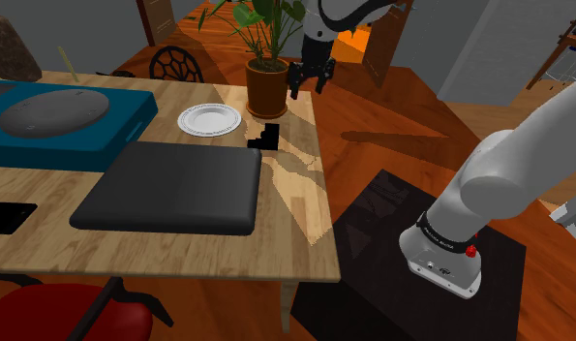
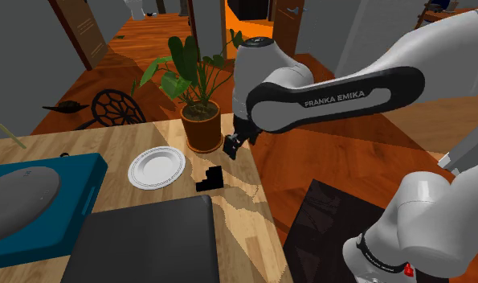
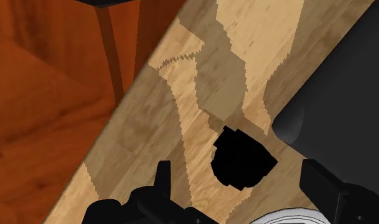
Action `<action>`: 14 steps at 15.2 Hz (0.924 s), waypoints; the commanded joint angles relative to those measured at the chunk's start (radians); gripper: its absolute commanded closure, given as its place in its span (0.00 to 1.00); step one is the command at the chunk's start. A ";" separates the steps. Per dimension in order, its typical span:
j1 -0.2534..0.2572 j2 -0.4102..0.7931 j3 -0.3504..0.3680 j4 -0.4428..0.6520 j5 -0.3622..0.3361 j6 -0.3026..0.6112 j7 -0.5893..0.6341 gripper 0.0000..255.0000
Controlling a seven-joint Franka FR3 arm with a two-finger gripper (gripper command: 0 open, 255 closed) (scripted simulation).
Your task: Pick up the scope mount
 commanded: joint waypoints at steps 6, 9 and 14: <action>-0.003 0.262 0.007 0.118 0.029 0.140 0.099 0.00; -0.003 0.376 0.007 0.189 0.042 0.183 0.136 0.00; -0.002 0.503 0.004 0.259 0.057 0.239 0.167 0.00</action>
